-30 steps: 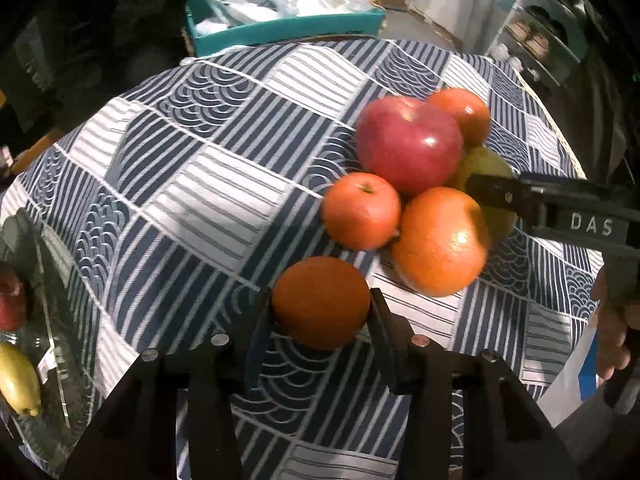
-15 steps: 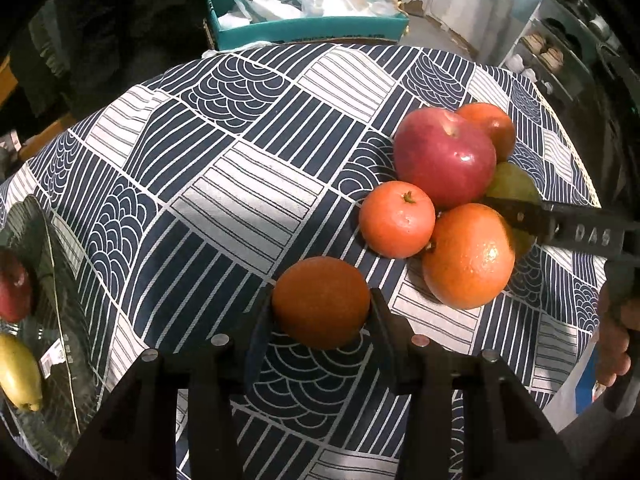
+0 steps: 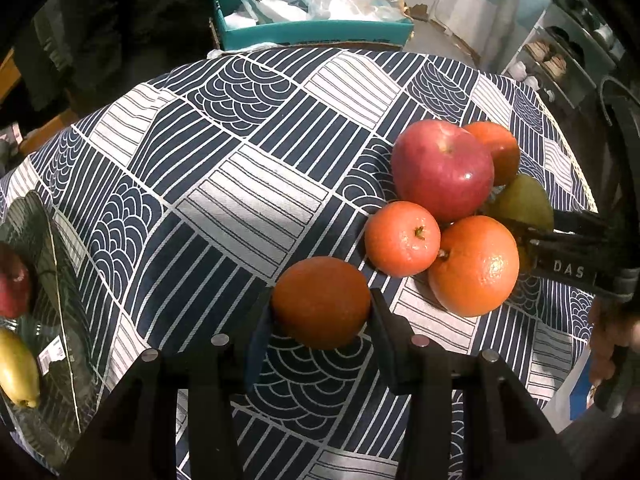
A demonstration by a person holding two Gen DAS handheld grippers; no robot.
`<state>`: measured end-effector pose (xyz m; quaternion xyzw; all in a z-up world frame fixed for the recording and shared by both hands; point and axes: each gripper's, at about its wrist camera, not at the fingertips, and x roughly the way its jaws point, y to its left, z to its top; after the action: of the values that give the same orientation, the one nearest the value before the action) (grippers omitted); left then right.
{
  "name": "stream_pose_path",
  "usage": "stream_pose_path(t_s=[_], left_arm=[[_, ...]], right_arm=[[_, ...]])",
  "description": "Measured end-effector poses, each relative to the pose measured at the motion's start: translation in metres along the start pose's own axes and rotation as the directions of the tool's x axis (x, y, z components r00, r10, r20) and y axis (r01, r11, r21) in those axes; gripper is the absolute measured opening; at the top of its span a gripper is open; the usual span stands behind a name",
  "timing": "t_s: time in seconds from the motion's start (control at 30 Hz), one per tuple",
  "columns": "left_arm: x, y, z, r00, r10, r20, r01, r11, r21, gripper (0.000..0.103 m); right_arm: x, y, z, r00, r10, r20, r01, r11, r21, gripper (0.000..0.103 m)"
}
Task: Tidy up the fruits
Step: 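Close the left gripper on the dark orange while the right grasps the green mango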
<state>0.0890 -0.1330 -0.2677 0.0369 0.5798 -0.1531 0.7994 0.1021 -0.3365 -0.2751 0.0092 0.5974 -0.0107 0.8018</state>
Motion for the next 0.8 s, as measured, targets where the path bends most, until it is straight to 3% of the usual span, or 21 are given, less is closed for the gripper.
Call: stream_pose_path(t_s=[0.27, 0.8], left_arm=[[-0.010, 0.001, 0.002, 1.000, -0.002, 0.019, 0.002, 1.000, -0.009, 0.047], [-0.070, -0.003, 0.007, 0.989, 0.000, 0.146, 0.001, 1.000, -0.005, 0.047]], right_arm=[[-0.007, -0.008, -0.008, 1.000, 0.022, 0.021, -0.022, 1.000, 0.012, 0.069], [-0.077, 0.006, -0.009, 0.979, -0.016, 0.205, 0.029, 0.998, -0.060, 0.069]])
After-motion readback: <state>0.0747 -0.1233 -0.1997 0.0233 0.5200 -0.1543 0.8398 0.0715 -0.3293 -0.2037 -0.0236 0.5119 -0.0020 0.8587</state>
